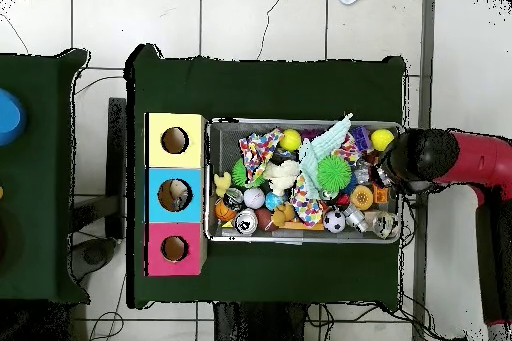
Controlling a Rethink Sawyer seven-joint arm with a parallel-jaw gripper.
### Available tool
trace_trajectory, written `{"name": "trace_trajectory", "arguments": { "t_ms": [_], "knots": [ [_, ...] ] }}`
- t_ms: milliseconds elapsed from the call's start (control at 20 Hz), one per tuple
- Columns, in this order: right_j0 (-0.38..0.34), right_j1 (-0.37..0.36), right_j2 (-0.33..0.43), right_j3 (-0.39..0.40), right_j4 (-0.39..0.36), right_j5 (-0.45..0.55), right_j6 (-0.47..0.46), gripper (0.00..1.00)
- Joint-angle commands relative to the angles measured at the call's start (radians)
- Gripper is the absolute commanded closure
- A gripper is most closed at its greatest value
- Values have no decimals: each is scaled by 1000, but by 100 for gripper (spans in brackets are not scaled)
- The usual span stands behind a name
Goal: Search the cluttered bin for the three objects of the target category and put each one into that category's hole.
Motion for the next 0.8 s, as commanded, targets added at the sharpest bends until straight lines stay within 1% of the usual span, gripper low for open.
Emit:
{"name": "trace_trajectory", "arguments": {
  "t_ms": [50, 250, 450, 600, 800],
  "knots": [
    [27, 72, 17, 79, -52, -44, -274, 0],
    [66, 164, 28, 1, -75, -79, -251, 0],
    [92, 216, 32, -54, -88, -103, -241, 0],
    [110, 244, 29, -98, -99, -121, -244, 0],
    [114, 252, 20, -138, -111, -146, -253, 0]
  ]
}}
